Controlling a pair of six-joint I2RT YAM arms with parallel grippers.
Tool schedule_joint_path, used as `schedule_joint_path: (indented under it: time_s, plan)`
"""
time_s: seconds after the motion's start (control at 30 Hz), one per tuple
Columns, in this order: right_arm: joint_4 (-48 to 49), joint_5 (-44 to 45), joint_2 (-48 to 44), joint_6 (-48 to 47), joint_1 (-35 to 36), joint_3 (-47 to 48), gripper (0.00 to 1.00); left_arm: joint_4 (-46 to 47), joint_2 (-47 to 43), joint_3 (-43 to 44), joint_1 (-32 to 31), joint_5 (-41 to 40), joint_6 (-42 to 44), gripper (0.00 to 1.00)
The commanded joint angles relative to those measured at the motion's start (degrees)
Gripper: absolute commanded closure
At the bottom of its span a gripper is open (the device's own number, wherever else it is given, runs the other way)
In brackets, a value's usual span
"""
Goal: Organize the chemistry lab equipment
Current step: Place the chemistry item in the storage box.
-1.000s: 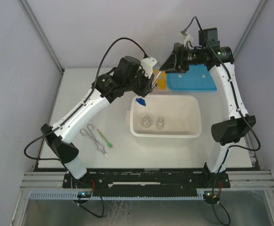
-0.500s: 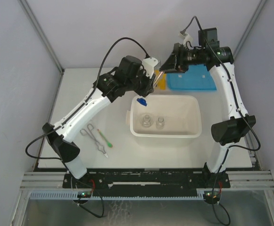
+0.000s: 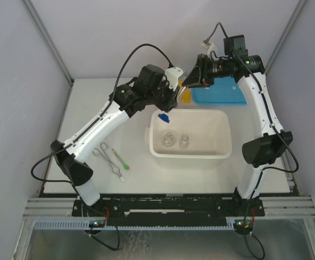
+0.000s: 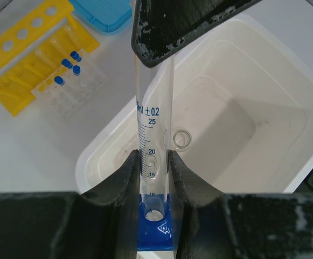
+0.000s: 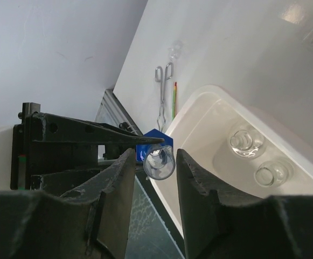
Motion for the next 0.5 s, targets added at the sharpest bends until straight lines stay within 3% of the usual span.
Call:
schedule_joint_path:
  time_s: [0.0, 0.3, 0.47]
  plan:
    - [0.5, 0.0, -1.4, -1.6, 0.7, -0.4, 0.64, 1.3, -1.2, 3.8, -0.4, 1.2, 0.9, 1.00]
    - [0.5, 0.3, -1.1, -1.8, 1.1, -0.5, 0.68, 2.2, -2.4, 1.9, -0.6, 1.1, 0.7, 1.00]
    - [0.4, 0.4, -1.1, -1.8, 1.1, -0.6, 0.89, 2.3, -2.3, 1.5, -0.6, 0.6, 0.7, 1.00]
